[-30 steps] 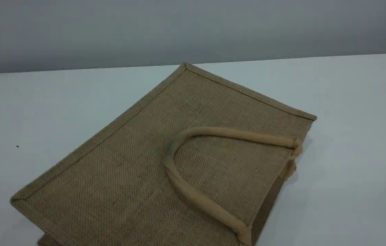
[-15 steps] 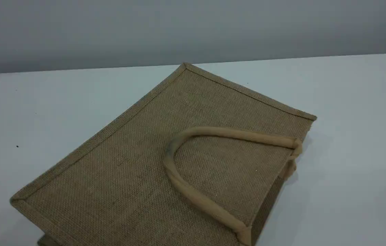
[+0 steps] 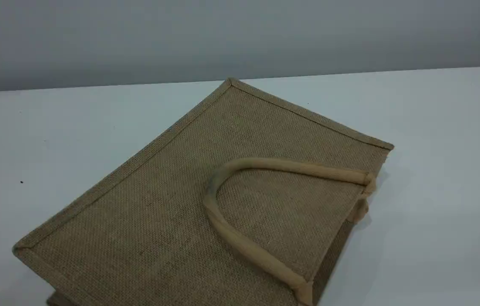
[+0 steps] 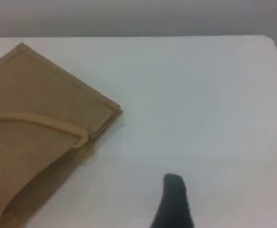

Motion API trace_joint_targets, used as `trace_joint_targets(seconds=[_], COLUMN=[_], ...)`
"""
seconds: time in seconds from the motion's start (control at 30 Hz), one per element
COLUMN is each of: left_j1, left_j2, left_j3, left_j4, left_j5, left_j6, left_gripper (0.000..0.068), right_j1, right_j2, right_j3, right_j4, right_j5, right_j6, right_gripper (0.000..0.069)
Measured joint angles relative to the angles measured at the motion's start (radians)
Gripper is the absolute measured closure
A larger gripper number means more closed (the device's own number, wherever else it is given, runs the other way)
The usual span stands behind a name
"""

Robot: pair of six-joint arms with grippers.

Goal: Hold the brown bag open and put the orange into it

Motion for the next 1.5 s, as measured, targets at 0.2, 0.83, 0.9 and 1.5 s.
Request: trace_joint_targets(seconds=[0.2, 0.83, 0.9, 1.5], left_j1=[0.024, 0.340, 0.340, 0.340], left_j2=[0.000, -0.092, -0.127, -0.136], left_j3=[0.000, 0.000, 0.000, 0.000], left_j4=[0.000, -0.001, -0.001, 0.001], left_j5=[0.001, 0.003, 0.003, 0.003], left_j6=[0.003, 0.004, 0.004, 0.004], left_gripper=[0.0222, 0.0223, 0.0223, 0.0223], right_j1=[0.000, -0.028, -0.028, -0.028], right_j2=[0.000, 0.000, 0.000, 0.000], right_j3=[0.000, 0.000, 0.000, 0.000], right_j4=[0.000, 0.004, 0.004, 0.004], right_j5=[0.000, 0.000, 0.000, 0.000], right_j6=[0.000, 0.000, 0.000, 0.000], right_gripper=[0.0204, 0.0204, 0.0204, 0.0204])
